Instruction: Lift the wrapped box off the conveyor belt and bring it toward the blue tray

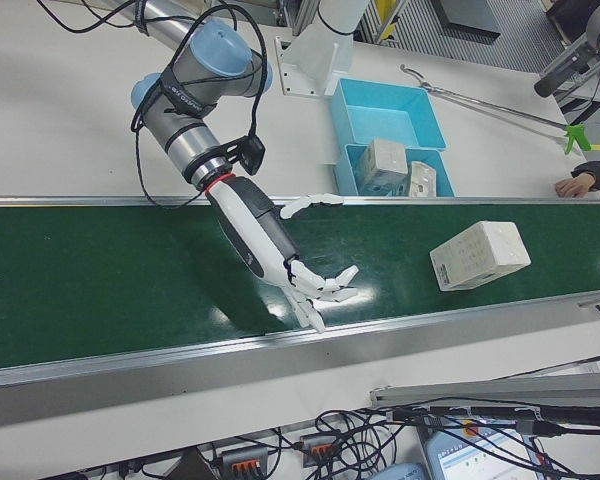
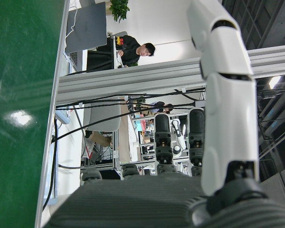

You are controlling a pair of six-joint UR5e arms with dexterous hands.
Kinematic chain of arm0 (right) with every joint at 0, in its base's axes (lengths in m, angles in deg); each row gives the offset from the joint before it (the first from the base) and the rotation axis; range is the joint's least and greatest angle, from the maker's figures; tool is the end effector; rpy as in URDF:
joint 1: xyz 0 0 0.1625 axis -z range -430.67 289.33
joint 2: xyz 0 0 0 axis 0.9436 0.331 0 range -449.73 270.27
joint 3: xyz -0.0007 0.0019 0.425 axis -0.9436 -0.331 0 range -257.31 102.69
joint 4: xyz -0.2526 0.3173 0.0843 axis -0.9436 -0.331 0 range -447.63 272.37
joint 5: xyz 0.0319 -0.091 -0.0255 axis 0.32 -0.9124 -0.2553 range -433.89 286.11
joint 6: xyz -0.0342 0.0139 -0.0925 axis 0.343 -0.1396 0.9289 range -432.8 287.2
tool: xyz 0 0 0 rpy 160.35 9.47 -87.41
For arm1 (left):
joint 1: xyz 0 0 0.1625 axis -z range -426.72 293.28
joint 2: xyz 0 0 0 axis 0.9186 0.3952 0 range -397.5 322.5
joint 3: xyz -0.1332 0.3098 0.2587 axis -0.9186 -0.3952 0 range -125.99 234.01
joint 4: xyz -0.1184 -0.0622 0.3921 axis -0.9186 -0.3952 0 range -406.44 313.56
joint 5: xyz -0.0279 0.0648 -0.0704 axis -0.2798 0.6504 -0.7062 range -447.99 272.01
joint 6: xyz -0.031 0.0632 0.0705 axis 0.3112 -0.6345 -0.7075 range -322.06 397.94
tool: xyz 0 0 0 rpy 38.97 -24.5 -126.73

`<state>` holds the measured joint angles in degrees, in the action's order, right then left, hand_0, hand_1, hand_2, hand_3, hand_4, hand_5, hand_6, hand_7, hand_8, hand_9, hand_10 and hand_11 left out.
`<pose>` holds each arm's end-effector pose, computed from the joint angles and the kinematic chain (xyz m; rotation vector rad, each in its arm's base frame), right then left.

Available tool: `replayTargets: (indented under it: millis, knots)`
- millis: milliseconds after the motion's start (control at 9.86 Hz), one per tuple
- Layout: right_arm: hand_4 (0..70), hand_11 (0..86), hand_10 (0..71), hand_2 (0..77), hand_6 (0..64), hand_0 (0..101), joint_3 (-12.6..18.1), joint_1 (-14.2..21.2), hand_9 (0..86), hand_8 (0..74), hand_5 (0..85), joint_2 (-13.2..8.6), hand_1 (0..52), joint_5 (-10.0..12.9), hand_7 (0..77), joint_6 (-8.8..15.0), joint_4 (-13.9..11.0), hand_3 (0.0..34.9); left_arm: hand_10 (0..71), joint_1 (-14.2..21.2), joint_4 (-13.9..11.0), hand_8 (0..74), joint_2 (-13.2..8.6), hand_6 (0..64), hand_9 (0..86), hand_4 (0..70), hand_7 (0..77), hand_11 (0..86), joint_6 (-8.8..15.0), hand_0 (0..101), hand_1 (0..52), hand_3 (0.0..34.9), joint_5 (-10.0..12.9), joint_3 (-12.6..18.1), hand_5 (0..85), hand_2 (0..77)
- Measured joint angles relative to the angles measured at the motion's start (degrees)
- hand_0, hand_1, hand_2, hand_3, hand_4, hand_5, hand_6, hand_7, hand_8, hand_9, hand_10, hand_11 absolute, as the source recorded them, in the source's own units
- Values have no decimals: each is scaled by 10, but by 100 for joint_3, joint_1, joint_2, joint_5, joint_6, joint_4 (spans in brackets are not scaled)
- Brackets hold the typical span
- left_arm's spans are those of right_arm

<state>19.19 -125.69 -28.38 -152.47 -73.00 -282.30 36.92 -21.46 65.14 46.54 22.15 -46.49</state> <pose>-0.2477 -0.6209 0.3689 -0.5731 -2.3658 1.6809 -0.2245 -0.5052 0.5257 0.2962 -2.1438 2.2300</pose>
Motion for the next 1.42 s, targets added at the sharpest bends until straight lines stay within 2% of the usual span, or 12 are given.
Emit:
replayTargets:
  millis: [710,1014,1116,1217,1420]
  knots:
    - [142,16,0,218,55,495,-41,23,60,0,398,-2,180,-18,256,76,-57,183,0,0,0,0,0,5,0,0,5,0,0,0,0,0,0,0,11,5]
    - [131,16,0,202,49,496,-47,31,60,0,404,0,169,-22,262,81,-286,183,5,0,0,0,0,5,0,0,0,0,0,0,0,0,0,0,11,5]
    - [131,16,0,185,55,496,-49,36,60,0,415,0,169,-22,267,81,-327,167,5,0,0,0,0,5,0,0,0,0,0,0,0,0,0,0,11,5]
    - [120,16,0,185,55,496,-50,49,60,0,415,0,169,-18,262,84,-348,182,5,0,0,0,0,5,0,0,0,0,0,0,0,0,0,0,11,5]
    - [120,16,0,185,55,496,-58,91,60,0,415,-4,169,-9,251,93,-344,181,5,0,0,0,0,5,0,0,0,0,0,0,0,0,0,0,11,5]
